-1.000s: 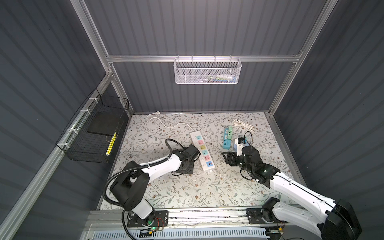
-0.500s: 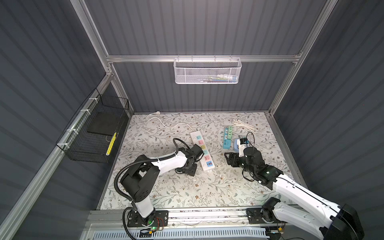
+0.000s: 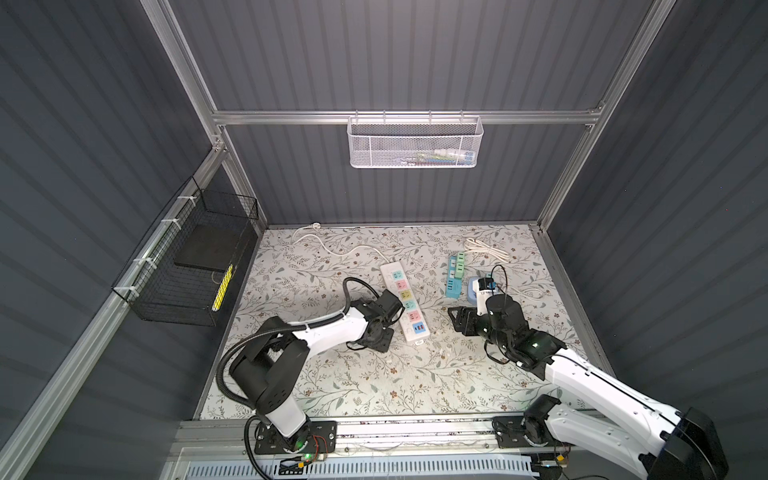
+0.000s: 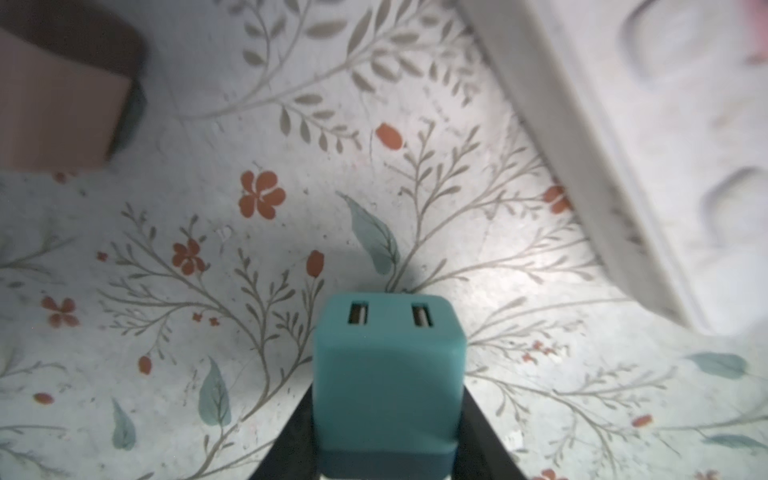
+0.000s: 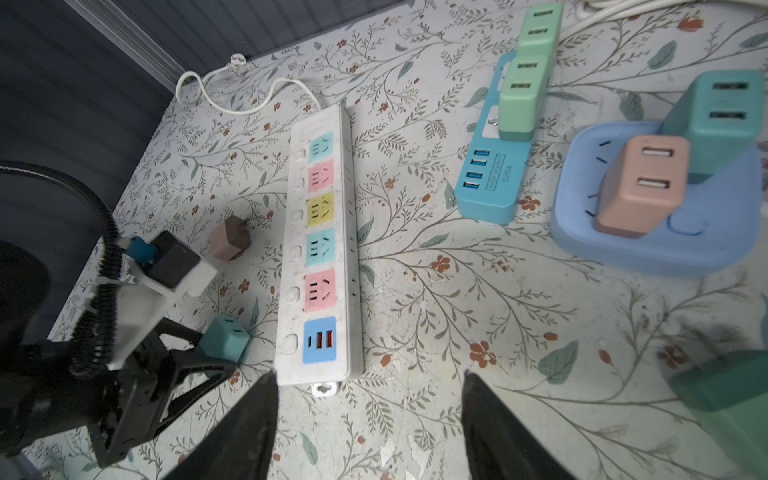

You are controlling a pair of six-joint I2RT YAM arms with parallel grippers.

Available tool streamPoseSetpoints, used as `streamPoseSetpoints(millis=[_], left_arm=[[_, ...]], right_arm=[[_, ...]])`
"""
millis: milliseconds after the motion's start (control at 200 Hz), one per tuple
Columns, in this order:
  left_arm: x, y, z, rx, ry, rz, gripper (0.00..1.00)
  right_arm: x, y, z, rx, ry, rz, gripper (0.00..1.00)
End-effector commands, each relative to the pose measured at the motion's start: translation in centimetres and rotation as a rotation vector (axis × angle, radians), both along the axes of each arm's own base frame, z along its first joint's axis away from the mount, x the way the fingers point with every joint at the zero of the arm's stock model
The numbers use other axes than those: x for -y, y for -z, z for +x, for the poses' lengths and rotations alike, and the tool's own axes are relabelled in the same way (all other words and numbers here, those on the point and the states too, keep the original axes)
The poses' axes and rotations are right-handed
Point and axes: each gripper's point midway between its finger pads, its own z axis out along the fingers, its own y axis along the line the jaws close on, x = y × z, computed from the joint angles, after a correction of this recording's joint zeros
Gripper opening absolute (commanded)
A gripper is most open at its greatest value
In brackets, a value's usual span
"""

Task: Insert the plug
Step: 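Grasp the teal adapter with the right gripper from the left gripper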

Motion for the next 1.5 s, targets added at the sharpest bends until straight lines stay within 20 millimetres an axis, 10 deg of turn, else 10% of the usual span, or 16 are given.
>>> streamPoseSetpoints(millis=[0,315,951,1496], left_arm=[[3.1,-6.0,2.6,0.252,0.095,-0.2,0.22],[6.6,-17.0,4.6,0.778,0.164,-0.5,0.09],[10.4,-16.7,3.0,0.792,0.385,-0.546,0.09],[10.2,-16.6,3.0,0.781,0.391,-0.521,0.09]], right_arm=[[-1.7,-2.3,-0.4,0.001,-0.083,0.043,0.7],[-4.5,-7.5,0.1,0.054,-0.204,0.115,0.59],[-8.7,-10.8,-0.9,0.069,-0.451,0.194,0.56],[-11.9,-7.7,2.3,-0.058,-0.453,0.225,0.46]])
